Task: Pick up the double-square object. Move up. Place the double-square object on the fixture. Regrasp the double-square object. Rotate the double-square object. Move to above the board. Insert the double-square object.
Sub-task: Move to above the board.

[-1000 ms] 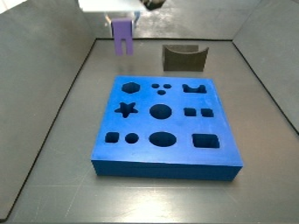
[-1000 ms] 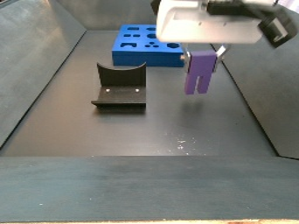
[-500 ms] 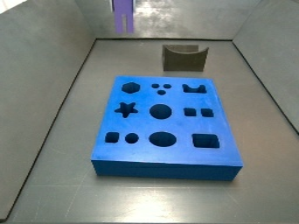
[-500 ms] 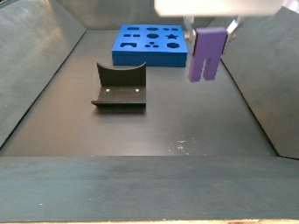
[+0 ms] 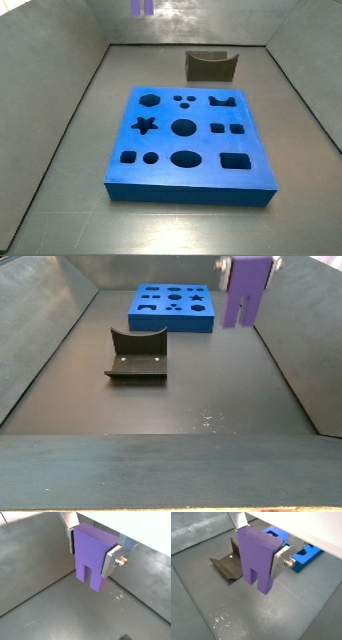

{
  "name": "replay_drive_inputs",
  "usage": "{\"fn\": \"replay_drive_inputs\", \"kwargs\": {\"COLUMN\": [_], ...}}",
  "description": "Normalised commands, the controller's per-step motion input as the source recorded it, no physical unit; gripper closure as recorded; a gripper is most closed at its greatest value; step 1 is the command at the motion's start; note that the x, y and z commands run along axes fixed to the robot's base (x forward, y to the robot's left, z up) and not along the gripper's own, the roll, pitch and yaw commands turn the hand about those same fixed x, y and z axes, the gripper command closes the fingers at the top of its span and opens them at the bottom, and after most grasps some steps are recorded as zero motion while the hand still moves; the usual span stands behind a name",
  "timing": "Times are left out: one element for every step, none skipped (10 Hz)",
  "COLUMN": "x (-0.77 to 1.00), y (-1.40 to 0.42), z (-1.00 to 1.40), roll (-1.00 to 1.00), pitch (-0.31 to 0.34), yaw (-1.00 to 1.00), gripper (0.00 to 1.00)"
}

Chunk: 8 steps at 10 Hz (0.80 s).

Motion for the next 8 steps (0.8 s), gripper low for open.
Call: {"fn": "replay_drive_inputs", "kwargs": {"x": [0.02, 0.23, 0.23, 0.23, 0.23, 0.23, 0.23, 0.24], "y": [0.04, -1.0, -1.0, -1.0, -1.0, -1.0, -1.0, -1.0], "z": [0.32, 0.35, 0.34, 0.35, 0.35, 0.35, 0.35, 0.36], "roll": [-0.13, 0.03, 0.03, 0.06, 0.03, 0.0, -0.01, -0.01], "pitch": [0.065, 0.206, 0.206, 0.188, 0.136, 0.092, 0.082, 0.076], "yaw": [-0.02, -0.38, -0.36, -0.19, -0.1, -0.04, -0.03, -0.01], "gripper": [1.0, 1.0, 1.0, 1.0, 1.0, 1.0, 1.0, 1.0]}}
